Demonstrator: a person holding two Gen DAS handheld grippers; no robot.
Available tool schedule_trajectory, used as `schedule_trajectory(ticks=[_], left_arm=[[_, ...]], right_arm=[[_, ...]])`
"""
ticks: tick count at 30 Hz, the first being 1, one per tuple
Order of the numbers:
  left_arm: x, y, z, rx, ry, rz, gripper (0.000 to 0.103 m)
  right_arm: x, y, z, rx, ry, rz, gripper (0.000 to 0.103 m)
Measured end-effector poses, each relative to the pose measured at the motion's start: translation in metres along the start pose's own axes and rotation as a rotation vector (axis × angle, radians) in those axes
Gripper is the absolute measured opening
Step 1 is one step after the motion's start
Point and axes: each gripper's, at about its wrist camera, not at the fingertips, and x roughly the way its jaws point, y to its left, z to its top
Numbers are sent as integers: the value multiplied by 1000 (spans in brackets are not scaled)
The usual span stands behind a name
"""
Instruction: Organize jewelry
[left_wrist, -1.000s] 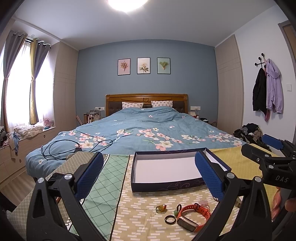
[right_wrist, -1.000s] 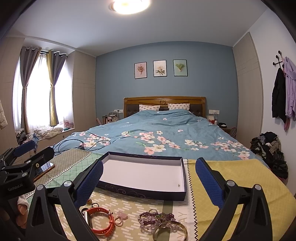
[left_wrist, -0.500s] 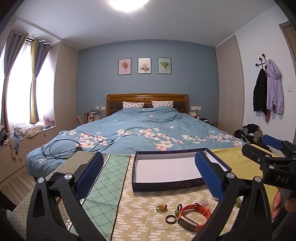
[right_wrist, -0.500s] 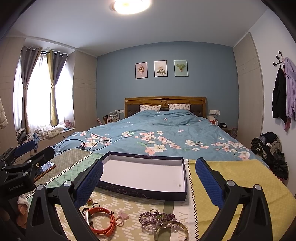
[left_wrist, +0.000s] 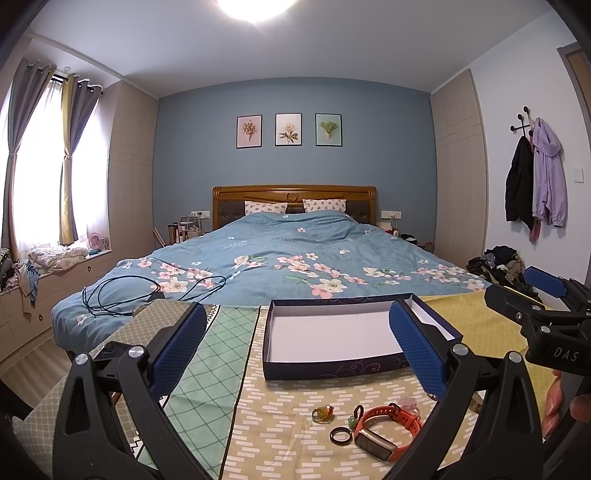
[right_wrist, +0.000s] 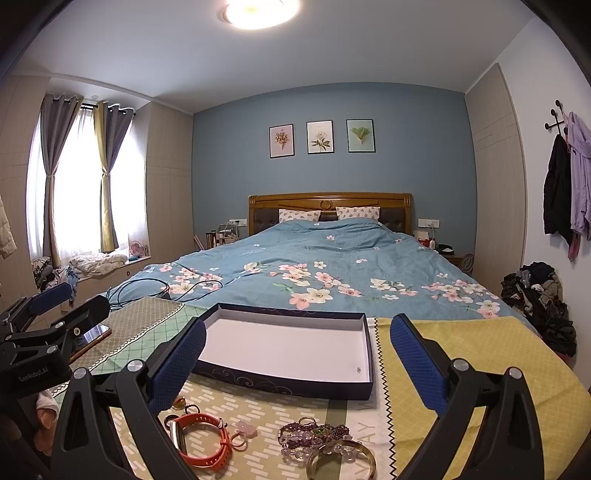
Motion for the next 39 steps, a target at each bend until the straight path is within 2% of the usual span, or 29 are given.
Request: schedule_trajectory(ticks=[39], left_arm=[[8, 1, -8, -3, 15, -4, 97]], right_arm=[[0, -1, 0, 7, -2, 5, 96]])
